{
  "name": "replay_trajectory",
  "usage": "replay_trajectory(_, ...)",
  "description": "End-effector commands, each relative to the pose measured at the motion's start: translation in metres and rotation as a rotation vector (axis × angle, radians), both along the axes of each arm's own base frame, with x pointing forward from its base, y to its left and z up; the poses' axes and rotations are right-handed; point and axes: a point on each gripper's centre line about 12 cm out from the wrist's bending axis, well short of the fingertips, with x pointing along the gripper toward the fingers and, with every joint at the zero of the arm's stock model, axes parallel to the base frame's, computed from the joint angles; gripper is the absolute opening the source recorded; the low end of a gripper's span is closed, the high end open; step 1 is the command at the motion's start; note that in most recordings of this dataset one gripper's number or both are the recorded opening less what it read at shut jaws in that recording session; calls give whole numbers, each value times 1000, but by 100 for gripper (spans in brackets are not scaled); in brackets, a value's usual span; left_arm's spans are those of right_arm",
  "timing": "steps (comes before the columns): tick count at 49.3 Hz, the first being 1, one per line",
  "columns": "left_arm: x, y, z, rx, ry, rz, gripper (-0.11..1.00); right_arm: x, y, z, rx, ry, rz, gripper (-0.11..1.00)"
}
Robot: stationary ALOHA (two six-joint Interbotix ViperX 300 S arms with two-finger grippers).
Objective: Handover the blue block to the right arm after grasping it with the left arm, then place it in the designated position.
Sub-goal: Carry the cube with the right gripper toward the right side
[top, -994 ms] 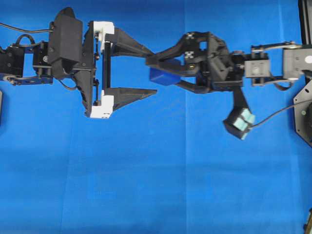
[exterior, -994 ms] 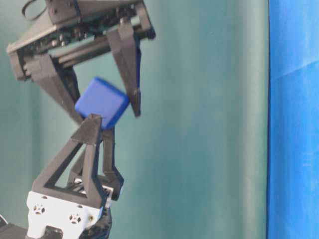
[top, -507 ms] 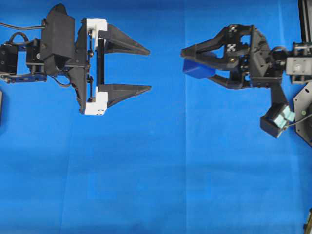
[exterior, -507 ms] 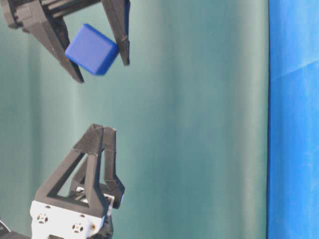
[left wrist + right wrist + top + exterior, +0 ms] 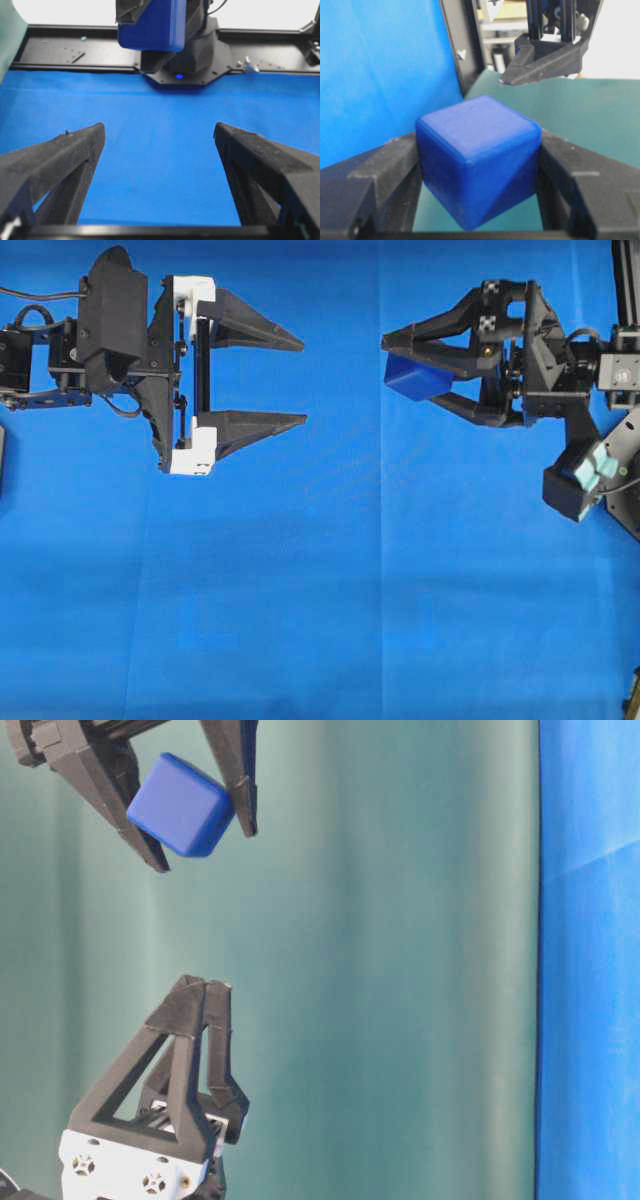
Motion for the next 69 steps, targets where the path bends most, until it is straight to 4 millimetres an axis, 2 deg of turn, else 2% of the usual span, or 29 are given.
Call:
replay_trajectory(1, -3, 1, 12, 5, -35, 2, 93, -3, 2, 10, 124, -44, -22, 52)
replay_trajectory(19, -3, 1, 11, 15, -28, 2, 93, -20, 4, 21, 835, -123, -186, 52)
replay_trajectory(29, -3, 0, 12, 15, -30, 0, 93, -24, 4, 19, 1099, -125, -272, 52)
replay_trajectory(35, -3, 1, 12, 17, -30, 1, 93, -24, 3, 16, 1147, -116, -298, 53)
replay_trajectory(69, -2, 0, 14, 15, -35, 0, 93, -24, 4, 16, 1145, -110, -301, 52)
